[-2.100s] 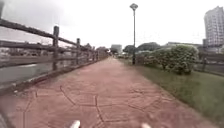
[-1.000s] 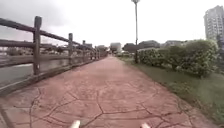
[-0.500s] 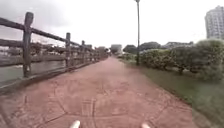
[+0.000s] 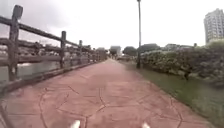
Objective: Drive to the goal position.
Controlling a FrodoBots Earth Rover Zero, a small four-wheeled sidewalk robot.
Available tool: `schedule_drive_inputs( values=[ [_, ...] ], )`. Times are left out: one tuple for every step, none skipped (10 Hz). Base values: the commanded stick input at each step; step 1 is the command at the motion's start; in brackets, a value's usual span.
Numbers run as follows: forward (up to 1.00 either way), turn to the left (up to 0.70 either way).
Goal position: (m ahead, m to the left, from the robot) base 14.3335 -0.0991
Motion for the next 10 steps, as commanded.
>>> schedule_drive_inputs(
  values=[
    [0.70, 0.00],
    [0.70, 0.00],
    [0.70, 0.00],
    [0.70, 0.00],
    [0.70, 0.00],
    [0.70, 0.00],
    [0.70, 0.00],
    [0.70, 0.00],
    [0.70, 0.00],
    [0.70, 0.00]
  ],
)
